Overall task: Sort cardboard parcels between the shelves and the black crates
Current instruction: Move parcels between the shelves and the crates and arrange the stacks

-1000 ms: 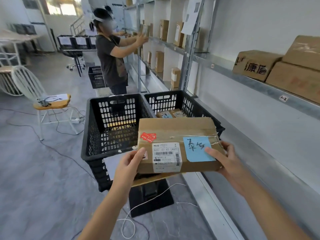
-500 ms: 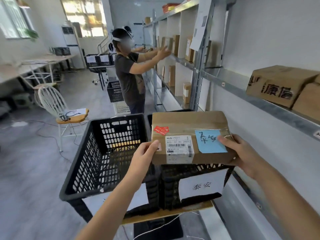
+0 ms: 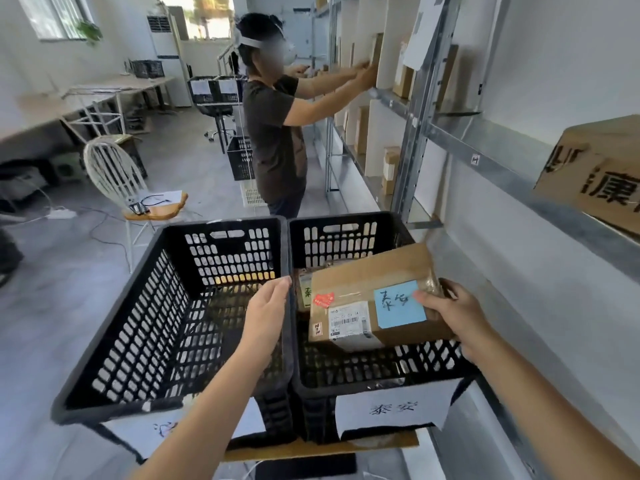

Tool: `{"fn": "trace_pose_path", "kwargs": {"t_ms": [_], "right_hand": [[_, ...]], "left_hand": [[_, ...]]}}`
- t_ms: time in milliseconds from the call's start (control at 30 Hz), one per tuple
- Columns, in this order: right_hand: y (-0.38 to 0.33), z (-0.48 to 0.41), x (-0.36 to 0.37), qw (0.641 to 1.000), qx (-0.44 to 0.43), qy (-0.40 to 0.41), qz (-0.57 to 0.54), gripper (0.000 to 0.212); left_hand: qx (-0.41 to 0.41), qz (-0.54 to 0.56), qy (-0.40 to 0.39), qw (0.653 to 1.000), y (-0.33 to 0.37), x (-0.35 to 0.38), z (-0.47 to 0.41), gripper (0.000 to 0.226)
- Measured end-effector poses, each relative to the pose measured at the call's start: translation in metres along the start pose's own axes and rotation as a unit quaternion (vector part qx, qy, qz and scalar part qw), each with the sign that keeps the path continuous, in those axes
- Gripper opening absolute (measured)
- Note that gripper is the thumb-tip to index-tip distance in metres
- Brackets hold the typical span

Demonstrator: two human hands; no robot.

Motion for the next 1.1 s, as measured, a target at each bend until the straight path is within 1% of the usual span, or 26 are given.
{"fn": "trace_pose_path", "kwargs": {"t_ms": [100, 233, 367, 567, 633, 733, 800, 933, 1100], "right_hand": [[0.019, -0.021, 0.018, 0.999, 0.039, -0.025, 0.014, 0.071], [0.035, -0.047, 0.029, 0.993, 0.102, -0.060, 0.015, 0.076], [0.050, -0.069, 0.032, 0.982, 0.170, -0.083, 0.022, 0.062], [0.073, -0.084, 0.033, 0.955, 0.254, -0.152, 0.033, 0.064], [0.079, -0.089, 0.034, 0.948, 0.263, -0.174, 0.046, 0.057], [0.087, -0.095, 0.036, 0.934, 0.289, -0.200, 0.055, 0.046], [0.092, -0.098, 0.038, 0.927, 0.310, -0.203, 0.052, 0.042], [0.103, -0.105, 0.043, 0.917, 0.340, -0.196, 0.074, 0.030], [0.114, -0.113, 0.047, 0.902, 0.366, -0.201, 0.105, 0.024]], "left_hand": [[0.005, -0.021, 0.000, 1.000, -0.006, 0.010, -0.016, 0.020], [0.004, -0.071, -0.009, 0.997, -0.013, 0.019, -0.038, 0.023], [-0.004, -0.068, -0.010, 0.998, -0.022, 0.026, -0.059, 0.027], [-0.001, -0.056, -0.041, 0.998, -0.018, 0.041, -0.095, 0.030], [-0.006, -0.054, -0.052, 0.997, -0.016, 0.044, -0.103, 0.029], [-0.007, -0.048, -0.071, 0.996, -0.016, 0.047, -0.111, 0.021], [-0.005, -0.047, -0.076, 0.996, -0.017, 0.050, -0.117, 0.021], [-0.010, -0.053, -0.079, 0.995, -0.023, 0.057, -0.125, 0.028], [-0.010, -0.072, -0.107, 0.992, -0.031, 0.062, -0.129, 0.032]]}}
Point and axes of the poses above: each hand's wrist, its own z-axis away from the middle knuckle, its own x-axis out of the palm, y = z × x, the point moved 2 cm from there along -z, towards the middle knuckle, and after that the axes turned 3 degrees about x, right-handed, at the moved point
